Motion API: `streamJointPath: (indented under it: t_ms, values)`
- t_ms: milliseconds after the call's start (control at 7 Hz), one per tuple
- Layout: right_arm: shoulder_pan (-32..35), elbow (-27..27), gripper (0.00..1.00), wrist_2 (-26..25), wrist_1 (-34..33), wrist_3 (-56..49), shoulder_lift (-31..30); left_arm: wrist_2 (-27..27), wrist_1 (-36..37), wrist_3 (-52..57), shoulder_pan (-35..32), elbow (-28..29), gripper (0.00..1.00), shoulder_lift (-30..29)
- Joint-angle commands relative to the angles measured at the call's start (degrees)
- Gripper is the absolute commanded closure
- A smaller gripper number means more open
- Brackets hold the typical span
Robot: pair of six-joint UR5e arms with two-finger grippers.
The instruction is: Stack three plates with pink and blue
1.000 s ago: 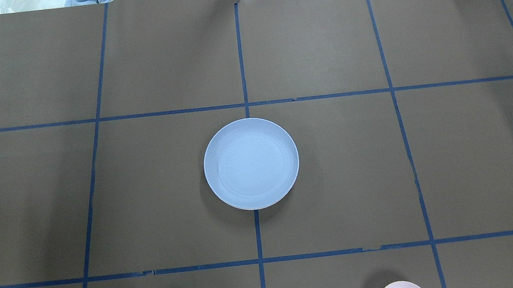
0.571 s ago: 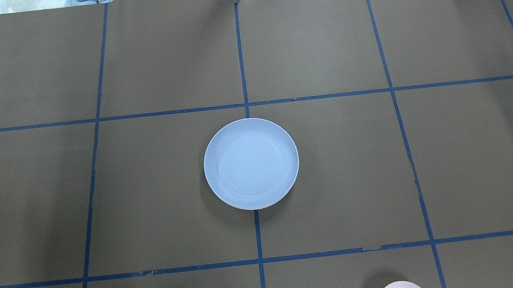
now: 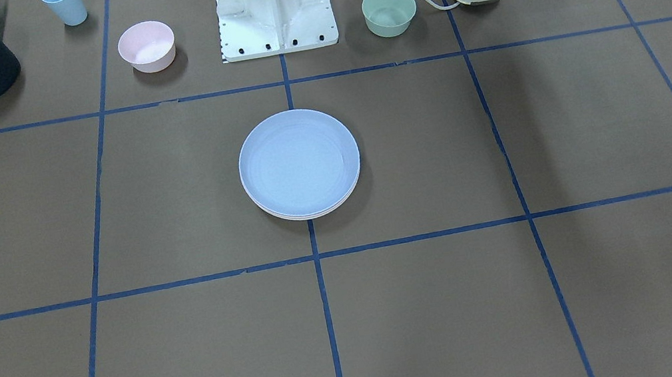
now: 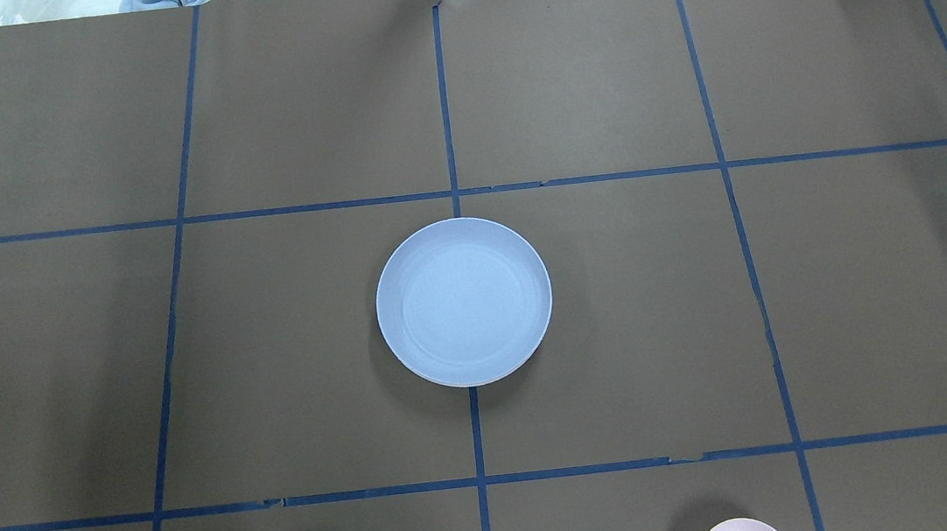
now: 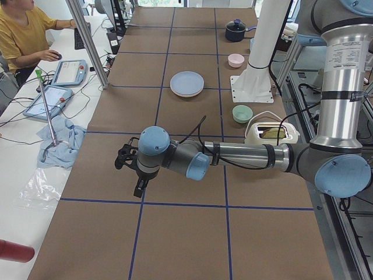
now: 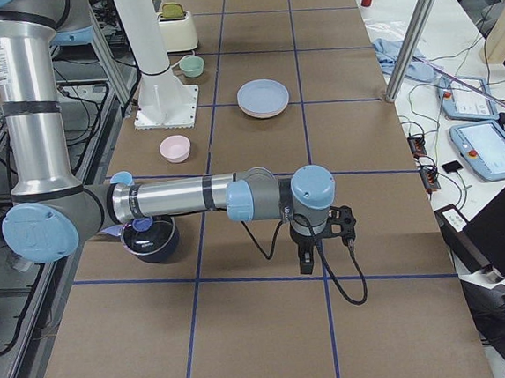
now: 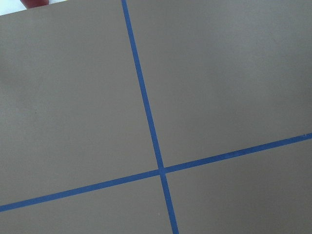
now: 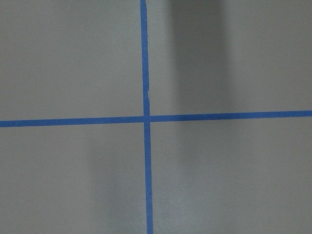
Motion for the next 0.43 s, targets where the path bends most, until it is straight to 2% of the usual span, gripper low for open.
streamJointPath:
  t_ms: [0,286]
  values:
    - [-0.14,-0.07,0.0,0.08,0.0,-0.01,-0.03,0.11,0.0,-0.01,0.0,-0.99,0.0,0.22]
    - [-0.41,-0.16,0.0,-0.01,0.0,-0.01,-0.03,0.02,0.0,-0.01,0.08,-1.17,0.0,0.13]
